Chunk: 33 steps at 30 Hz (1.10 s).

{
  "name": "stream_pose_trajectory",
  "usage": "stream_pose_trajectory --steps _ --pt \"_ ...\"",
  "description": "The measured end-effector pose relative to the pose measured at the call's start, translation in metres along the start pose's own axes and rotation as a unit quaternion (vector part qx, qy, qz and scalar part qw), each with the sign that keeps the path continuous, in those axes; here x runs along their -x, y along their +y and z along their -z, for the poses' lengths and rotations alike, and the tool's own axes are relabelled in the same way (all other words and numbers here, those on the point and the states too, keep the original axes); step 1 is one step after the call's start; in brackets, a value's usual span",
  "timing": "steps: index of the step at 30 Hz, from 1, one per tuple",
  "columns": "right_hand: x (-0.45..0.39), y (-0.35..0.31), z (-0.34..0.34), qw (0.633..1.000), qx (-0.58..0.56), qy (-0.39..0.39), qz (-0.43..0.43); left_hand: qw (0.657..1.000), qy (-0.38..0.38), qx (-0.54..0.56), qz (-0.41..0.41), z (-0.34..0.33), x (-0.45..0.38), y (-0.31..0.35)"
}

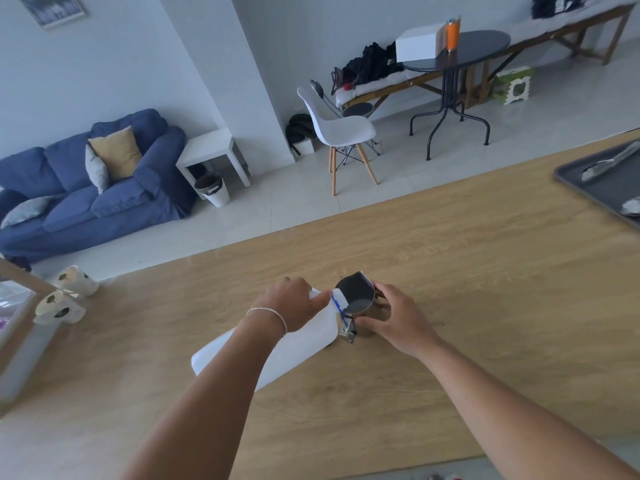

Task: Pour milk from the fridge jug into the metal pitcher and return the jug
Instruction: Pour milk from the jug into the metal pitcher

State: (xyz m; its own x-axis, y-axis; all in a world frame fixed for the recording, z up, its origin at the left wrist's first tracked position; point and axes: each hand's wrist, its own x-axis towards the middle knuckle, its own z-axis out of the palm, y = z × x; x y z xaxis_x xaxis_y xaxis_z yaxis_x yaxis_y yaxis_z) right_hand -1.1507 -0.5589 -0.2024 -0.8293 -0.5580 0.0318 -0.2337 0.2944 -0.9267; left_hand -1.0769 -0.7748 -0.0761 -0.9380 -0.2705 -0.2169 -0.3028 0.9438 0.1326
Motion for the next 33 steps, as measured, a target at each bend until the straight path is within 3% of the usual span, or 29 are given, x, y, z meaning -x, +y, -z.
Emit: stream_pose_trajectory --steps 33 --pt "0.014 -0.002 -0.007 0.999 -0.014 0.035 0.013 0.995 -0.010 -0.102 0.018 0.012 -0.008 0.009"
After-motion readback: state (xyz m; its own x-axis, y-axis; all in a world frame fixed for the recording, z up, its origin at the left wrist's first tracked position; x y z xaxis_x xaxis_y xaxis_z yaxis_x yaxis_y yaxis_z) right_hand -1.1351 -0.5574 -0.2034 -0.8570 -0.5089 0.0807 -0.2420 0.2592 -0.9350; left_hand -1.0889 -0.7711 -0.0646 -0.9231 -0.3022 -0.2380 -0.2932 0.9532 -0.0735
